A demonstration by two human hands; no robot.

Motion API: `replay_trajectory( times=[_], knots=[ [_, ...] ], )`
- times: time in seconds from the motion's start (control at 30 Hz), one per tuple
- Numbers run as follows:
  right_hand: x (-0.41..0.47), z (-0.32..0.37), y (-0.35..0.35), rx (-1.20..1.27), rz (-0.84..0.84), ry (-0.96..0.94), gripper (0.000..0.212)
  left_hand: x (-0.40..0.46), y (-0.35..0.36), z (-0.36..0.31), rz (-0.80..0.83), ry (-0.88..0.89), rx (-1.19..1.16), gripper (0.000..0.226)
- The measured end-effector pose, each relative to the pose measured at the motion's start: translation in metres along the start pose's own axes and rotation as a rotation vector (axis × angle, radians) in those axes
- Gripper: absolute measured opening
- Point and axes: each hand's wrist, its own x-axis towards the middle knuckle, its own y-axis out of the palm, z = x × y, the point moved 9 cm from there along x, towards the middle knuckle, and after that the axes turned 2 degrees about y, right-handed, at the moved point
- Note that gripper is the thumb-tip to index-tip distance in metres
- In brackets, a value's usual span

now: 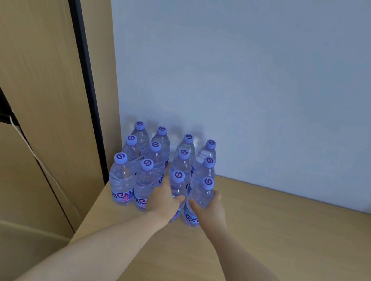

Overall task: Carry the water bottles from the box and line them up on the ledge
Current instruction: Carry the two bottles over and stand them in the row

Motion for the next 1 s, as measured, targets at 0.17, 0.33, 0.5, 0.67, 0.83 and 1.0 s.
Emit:
replay_trajectory(
  times=[0.17,0.33,0.5,0.67,0.83,1.0],
  knots=[
    [0.000,0.000,0.000,0.005,-0.001,-0.009,0.052,0.002,0.000,-0.004,0.009,-0.002,-0.035,0.069],
    [0.003,0.000,-0.001,0.027,0.020,-0.012,0.053,0.006,0.003,-0.005,0.044,-0.014,0.013,0.068],
    [0.004,0.000,0.000,0.014,0.051,0.007,0.058,0.005,0.004,-0.002,0.047,0.018,-0.021,0.069],
    [0.007,0.000,0.001,0.000,0.066,0.024,0.048,0.004,0.003,0.004,0.039,0.042,-0.051,0.069],
    [0.006,0.002,0.003,0.018,0.091,0.045,0.057,-0.001,0.000,0.004,0.066,0.040,-0.045,0.055],
    [0.000,-0.002,0.003,-0.051,0.082,0.098,0.046,-0.021,-0.005,0.010,0.051,-0.024,0.025,0.030]
  ],
)
